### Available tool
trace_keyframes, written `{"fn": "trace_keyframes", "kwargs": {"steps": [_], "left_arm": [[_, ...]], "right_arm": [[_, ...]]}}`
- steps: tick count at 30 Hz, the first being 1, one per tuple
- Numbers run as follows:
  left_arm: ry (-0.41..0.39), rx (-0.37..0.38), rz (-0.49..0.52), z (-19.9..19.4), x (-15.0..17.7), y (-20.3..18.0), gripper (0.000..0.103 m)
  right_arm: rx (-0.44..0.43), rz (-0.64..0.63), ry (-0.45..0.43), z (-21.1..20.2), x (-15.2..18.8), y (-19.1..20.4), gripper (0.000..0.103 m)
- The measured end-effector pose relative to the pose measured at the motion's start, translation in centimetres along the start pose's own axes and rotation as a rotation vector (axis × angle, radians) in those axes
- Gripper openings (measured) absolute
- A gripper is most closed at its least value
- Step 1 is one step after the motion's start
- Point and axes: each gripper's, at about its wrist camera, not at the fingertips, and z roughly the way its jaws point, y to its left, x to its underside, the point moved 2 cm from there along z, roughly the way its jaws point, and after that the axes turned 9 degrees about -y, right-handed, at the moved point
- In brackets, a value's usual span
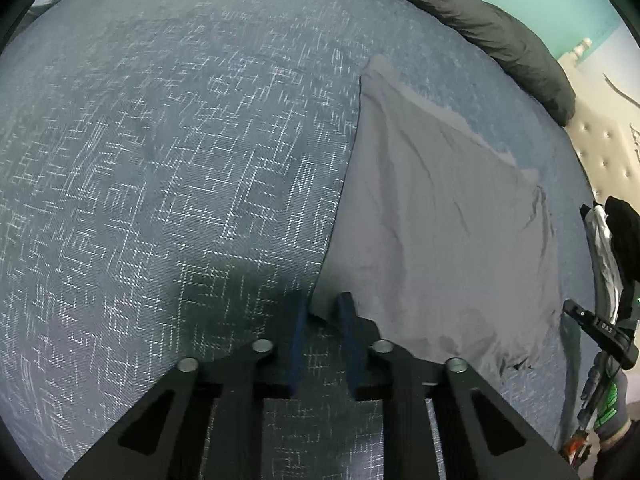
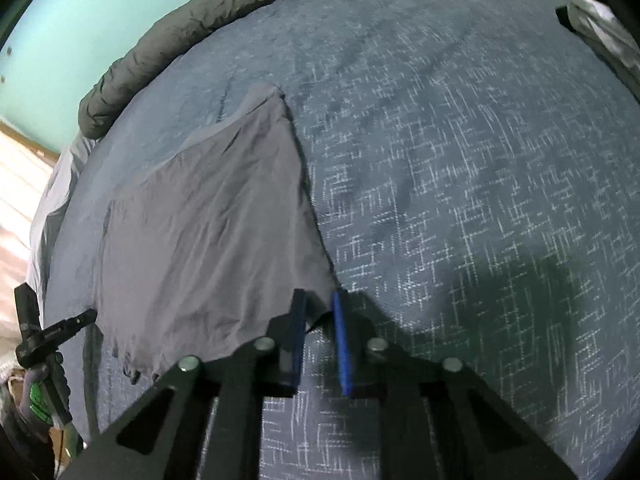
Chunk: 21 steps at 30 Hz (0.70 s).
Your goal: Fold clothes
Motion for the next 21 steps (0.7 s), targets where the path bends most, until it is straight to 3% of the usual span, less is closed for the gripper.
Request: {"fn": "trace_keyframes", "kwargs": {"steps": [2, 10, 15, 21], "left_arm": [[-0.001, 0.009, 0.000, -0.1, -0.1, 0.0, 0.005], [-0.041, 0.013, -0.012, -2.2, -0.7, 1.4, 0.004], [-0.034, -0.010, -0.030, -3.1, -0.4, 3.4, 0.004], [-0.010, -0.040, -0.029, -1.7, -0.6, 2.6, 0.005]], "right_arm": [[0.008, 0.001, -0.012, -0.3, -0.3, -0.3, 0.003], [0.034, 0.037, -0.058, -1.8, -1.7, -2.1, 0.002], [0.060, 0.066, -0.051, -1.6, -2.0, -3.2, 0.002], [0.043, 0.085, -0.026, -0.2, -1.9, -2.9, 0.002]]}}
